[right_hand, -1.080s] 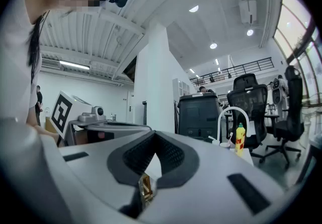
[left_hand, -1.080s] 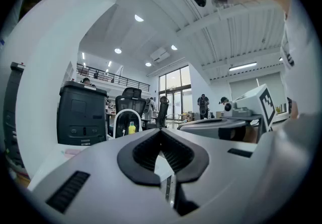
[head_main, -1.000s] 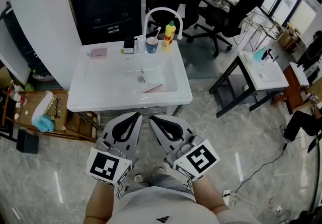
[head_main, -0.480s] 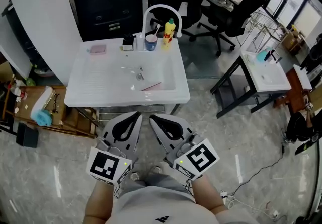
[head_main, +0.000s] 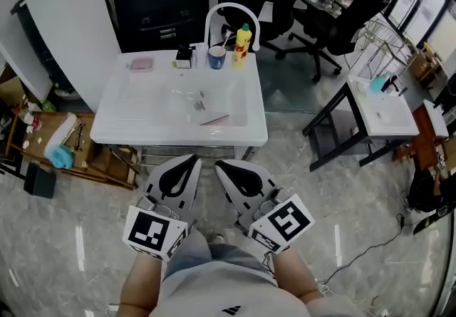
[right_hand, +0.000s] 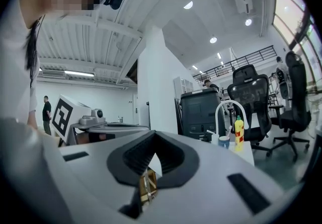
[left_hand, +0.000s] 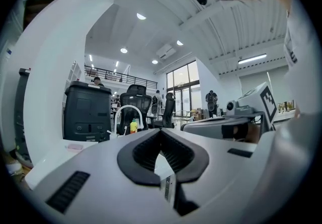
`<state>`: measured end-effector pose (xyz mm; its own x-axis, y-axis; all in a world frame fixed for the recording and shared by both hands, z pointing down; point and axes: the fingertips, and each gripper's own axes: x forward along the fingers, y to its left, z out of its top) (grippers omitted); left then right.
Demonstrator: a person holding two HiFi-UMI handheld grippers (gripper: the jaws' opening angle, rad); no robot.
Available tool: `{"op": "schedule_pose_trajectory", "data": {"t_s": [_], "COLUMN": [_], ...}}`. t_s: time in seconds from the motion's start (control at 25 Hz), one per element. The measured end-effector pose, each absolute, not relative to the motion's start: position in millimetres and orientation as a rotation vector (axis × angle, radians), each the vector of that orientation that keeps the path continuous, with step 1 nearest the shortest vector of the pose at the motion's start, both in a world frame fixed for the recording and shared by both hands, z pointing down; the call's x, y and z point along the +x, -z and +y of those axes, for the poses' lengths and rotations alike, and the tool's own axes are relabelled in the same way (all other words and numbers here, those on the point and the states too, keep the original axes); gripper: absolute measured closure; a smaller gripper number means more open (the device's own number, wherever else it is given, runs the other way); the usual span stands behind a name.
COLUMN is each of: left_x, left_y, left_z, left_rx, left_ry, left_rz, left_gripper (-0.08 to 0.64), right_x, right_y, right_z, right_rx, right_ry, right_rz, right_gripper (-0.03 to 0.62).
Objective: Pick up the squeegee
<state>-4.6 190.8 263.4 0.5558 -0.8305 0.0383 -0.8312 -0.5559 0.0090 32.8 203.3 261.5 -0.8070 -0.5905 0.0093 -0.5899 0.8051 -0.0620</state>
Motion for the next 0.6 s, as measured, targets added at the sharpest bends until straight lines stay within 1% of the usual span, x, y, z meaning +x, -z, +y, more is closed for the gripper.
{"op": "schedule_pose_trajectory", "data": {"t_s": [0.6], "left_x": [8.6], "left_y": [-277.0], "left_z": [135.3], "left_rx": [2.762], "left_ry": [-0.056], "left_rz": [-1.396], "left_gripper": [0.548], "right_x": [45.7], "right_y": [-272.0], "right_z": [147.8], "right_rx": [-1.052], "right_ry": [0.107], "right_rz": [2.968], "right_gripper": [0.584]}}
